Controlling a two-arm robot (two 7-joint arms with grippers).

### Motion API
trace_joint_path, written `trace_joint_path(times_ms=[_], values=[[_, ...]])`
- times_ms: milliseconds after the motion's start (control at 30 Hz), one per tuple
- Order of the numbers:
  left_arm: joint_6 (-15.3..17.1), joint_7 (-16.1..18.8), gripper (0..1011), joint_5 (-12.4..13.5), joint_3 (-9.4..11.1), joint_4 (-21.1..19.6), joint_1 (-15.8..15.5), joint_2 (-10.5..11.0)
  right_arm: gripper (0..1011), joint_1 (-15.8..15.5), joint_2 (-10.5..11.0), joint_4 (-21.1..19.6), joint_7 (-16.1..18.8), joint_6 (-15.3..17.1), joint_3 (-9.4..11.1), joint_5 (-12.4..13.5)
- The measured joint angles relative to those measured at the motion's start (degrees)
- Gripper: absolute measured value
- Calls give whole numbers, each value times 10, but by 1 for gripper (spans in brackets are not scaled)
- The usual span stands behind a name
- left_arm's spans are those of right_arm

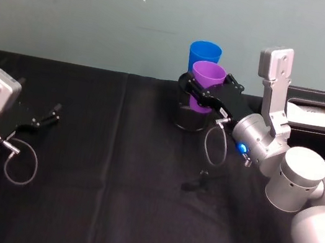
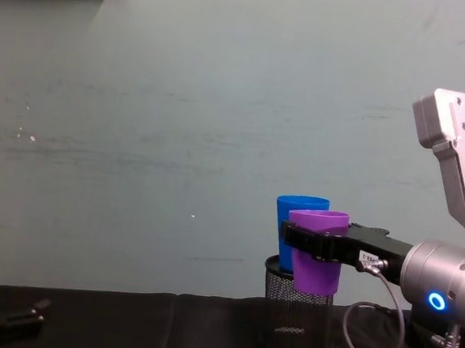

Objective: Pick up one cup with a gripper and tap it against the other cup.

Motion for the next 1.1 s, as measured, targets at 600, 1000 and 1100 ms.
trace_joint_path(times_ms=[600, 1000, 1100], values=[[0, 0, 1000, 0, 0, 0, 0, 0, 735, 0, 0, 0, 0, 0, 0, 0], [0, 0, 1000, 0, 0, 0, 0, 0, 734, 0, 0, 0, 0, 0, 0, 0], [0, 0, 1000, 0, 0, 0, 0, 0, 735, 0, 0, 0, 0, 0, 0, 0]])
